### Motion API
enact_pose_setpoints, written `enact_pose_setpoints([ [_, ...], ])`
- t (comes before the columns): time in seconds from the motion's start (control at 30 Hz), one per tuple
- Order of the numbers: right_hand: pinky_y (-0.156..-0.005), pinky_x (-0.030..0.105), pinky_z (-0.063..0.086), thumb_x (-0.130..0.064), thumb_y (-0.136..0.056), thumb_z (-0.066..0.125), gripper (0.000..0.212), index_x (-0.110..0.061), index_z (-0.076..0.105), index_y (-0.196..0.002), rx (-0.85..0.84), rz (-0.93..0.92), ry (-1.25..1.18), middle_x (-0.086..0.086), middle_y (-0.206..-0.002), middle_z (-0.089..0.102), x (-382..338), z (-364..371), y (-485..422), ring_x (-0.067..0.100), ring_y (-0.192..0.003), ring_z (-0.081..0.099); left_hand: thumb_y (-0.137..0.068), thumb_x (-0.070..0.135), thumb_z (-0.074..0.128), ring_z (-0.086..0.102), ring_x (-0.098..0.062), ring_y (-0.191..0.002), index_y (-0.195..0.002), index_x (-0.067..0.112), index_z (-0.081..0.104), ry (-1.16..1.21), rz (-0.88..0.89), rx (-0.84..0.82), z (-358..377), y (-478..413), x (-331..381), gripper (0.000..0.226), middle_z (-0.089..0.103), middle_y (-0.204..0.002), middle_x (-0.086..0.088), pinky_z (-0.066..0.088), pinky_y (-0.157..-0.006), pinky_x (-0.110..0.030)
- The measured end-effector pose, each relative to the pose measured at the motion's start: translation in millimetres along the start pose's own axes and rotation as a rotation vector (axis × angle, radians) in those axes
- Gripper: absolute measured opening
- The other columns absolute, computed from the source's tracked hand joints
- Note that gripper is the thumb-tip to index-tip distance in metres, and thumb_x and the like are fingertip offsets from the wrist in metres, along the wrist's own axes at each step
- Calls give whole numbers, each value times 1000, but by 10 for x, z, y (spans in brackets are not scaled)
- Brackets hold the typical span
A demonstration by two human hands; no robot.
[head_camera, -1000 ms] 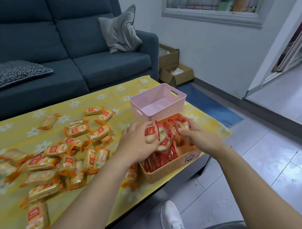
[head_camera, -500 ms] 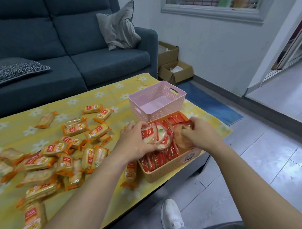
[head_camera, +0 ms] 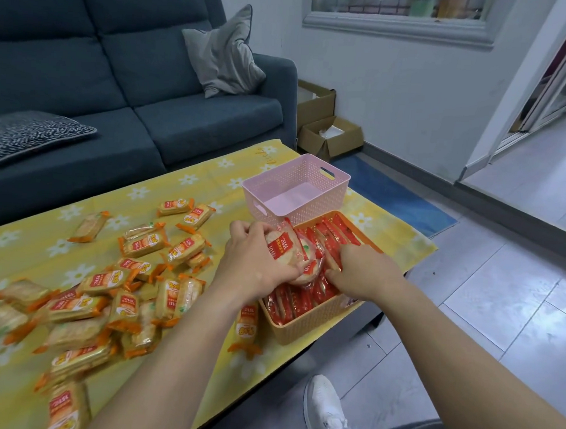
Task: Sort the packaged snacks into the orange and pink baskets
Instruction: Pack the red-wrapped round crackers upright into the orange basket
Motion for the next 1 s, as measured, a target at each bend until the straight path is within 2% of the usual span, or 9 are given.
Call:
enact_pose_setpoints([
  [0.1, -72, 36, 45, -42, -102, 32, 47, -14, 61, -76, -143, 4, -156, -2, -71, 65, 49, 117, -11, 12, -70, 58, -64, 58, 82, 41, -22, -123, -138, 27, 42, -52, 32, 8, 8, 11, 54, 89, 43, -127, 4, 41, -101, -36],
  [0.27, -101, 51, 40, -16, -95, 40, 20, -15, 56, -81, -235, -11, 49, -5, -74, 59, 31, 201, 12, 11, -72, 51, -65, 57, 81, 35, -22, -126, -138, 29, 40, -77, 72, -12, 20, 37, 151, 89, 45, -133, 6, 38, -100, -37],
  [0.37, -86, 43, 54, -18, -91, 44, 21, -15, 62, -81, -135, 5, 68, -1, -76, 62, 59, 78, -1, 20, -75, 63, -64, 59, 81, 39, -22, -122, -135, 36, 39, -88, 115, 9, 54, 74, 216, 86, 42, -129, 9, 40, -97, -34],
  [0.47, -71, 37, 59, -33, -99, 44, 27, -21, 67, -89, 201, 45, -355, -2, -79, 70, 106, -403, 94, 19, -74, 68, -63, 60, 82, 53, -20, -107, -132, 44, 38, -70, 146, 44, 57, 108, 295, 84, 37, -120, 11, 51, -90, -36],
  [0.57, -72, 37, 60, -37, -97, 60, 14, -27, 62, -107, 57, -36, -954, -4, -83, 74, -43, -486, 225, 16, -72, 72, -67, 55, 84, 58, -21, -100, -137, 43, 38, -18, 152, 74, 66, 139, 406, 84, 31, -122, 9, 53, -85, -34],
  [0.73, -84, 55, 59, -18, -93, 69, 30, -20, 59, -122, 54, 47, -1013, 6, -84, 77, 136, -352, 102, 33, -87, 73, -75, 31, 85, 46, -10, -113, -150, 34, 31, 340, 190, 31, 132, 161, 578, 92, 23, -129, 10, 45, -90, -19],
  [0.83, -83, 44, 61, -24, -92, 70, 35, -22, 60, -125, 120, 76, -884, -2, -100, 70, 249, -384, 66, 24, -92, 70, -78, 27, 80, 46, -8, -121, -145, 35, 43, 481, 202, 62, 114, 158, 628, 76, 37, -136, 11, 49, -100, -28],
  [0.93, -86, 39, 56, -27, -92, 66, 33, -28, 61, -124, 264, -3, -648, -5, -113, 65, 176, -452, 115, 16, -99, 64, -68, 35, 79, 58, -9, -114, -133, 36, 51, 590, 195, 61, 197, 133, 634, 71, 56, -132, 8, 54, -94, -30],
  [1.0, -86, 38, 54, -34, -97, 56, 28, -25, 65, -122, 272, -22, -597, -3, -111, 67, 117, -471, 151, 17, -97, 63, -80, 17, 81, 64, -9, -108, -133, 37, 51, 667, 184, 23, 272, 126, 664, 64, 58, -132, 6, 58, -91, -32],
])
Point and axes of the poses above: each hand's wrist, its own y-axis away from the middle knuckle, its own z-axis out of the palm, x = y × z, the point moved 6 cm from there along -y, towards the middle knuckle
